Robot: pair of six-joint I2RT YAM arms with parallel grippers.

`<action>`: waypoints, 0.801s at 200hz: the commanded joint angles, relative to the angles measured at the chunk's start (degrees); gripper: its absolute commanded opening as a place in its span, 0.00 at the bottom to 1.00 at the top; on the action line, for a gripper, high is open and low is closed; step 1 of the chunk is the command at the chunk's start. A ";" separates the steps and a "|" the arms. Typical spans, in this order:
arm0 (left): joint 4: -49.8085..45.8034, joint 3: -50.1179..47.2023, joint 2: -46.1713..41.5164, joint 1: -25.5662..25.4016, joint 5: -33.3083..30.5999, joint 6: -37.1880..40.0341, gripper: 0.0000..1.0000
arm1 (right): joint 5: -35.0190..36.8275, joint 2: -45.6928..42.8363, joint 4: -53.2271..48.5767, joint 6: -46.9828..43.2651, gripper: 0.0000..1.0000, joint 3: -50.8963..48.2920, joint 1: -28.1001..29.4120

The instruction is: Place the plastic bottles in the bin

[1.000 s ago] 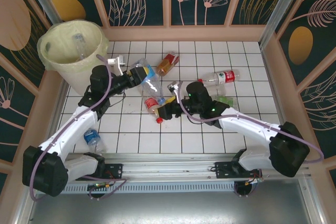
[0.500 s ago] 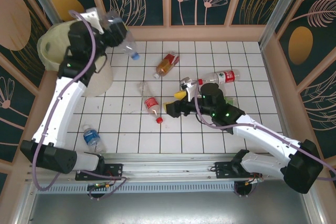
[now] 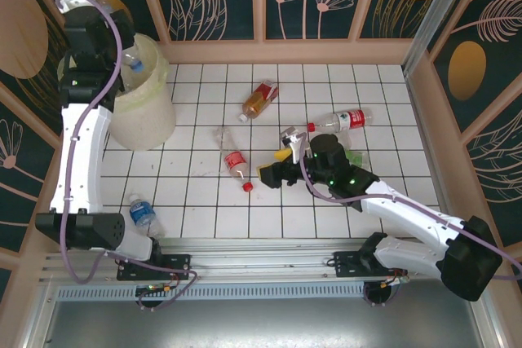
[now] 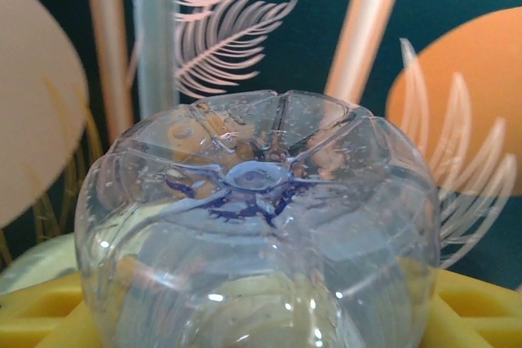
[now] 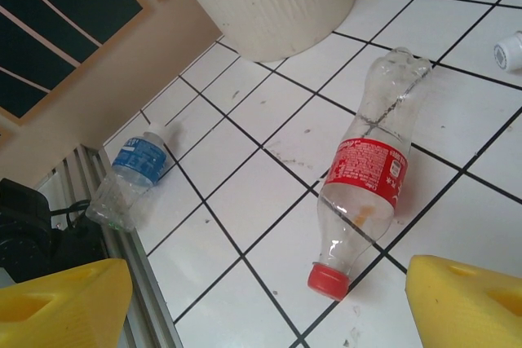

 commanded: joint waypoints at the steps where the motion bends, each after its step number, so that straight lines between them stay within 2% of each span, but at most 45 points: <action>1: -2.00 2.00 3.51 1.65 -3.57 2.67 0.70 | 0.52 -1.53 0.96 -0.44 0.88 -0.99 -0.37; 79: -4.60 2.20 11.65 3.34 0.31 1.99 0.74 | 0.65 -2.38 -0.72 -0.31 0.88 -1.42 -0.48; 90: -6.04 3.27 13.61 3.43 0.71 1.74 0.78 | 0.65 -2.56 -0.37 -0.22 0.88 -1.72 -0.42; 120: -7.41 4.66 14.28 3.43 1.84 0.78 0.98 | 0.54 -2.04 0.75 0.00 0.89 -1.87 -0.88; 160: -6.99 3.51 11.54 3.43 2.62 0.74 0.99 | 0.83 -2.29 0.99 0.08 0.89 -1.82 -0.89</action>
